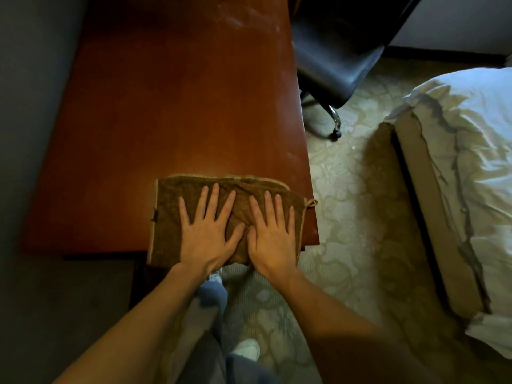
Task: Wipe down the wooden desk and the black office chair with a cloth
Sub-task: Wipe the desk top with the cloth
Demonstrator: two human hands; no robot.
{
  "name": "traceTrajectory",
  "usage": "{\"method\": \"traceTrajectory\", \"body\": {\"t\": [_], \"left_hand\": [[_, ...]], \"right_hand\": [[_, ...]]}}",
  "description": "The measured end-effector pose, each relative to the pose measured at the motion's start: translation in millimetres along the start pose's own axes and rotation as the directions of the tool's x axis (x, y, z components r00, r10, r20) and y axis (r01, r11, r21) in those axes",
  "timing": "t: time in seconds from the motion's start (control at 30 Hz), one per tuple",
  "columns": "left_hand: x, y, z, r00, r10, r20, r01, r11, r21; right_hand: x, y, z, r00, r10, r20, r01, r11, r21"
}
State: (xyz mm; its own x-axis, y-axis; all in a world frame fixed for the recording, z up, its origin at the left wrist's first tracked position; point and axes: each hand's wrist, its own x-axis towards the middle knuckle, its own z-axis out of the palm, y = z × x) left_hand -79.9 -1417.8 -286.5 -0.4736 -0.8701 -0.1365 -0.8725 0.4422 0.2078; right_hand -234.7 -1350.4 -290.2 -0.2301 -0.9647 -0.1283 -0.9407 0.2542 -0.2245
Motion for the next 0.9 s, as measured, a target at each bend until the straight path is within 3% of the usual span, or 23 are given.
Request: {"method": "traceTrajectory", "body": {"t": [0.4,0.9], "left_hand": [[-0.1,55.7,15.0,0.999,0.047,-0.002,-0.047,0.999,0.019],[124.0,56.0,7.3,0.991,0.056,-0.121,-0.053,0.998,0.031]], "right_hand": [[-21.1,54.6,-17.8,0.995,0.096,0.027,-0.098,0.992,0.077],[103.7,79.3,-35.5,0.993,0.11,-0.045,-0.108,0.994,0.027]]}}
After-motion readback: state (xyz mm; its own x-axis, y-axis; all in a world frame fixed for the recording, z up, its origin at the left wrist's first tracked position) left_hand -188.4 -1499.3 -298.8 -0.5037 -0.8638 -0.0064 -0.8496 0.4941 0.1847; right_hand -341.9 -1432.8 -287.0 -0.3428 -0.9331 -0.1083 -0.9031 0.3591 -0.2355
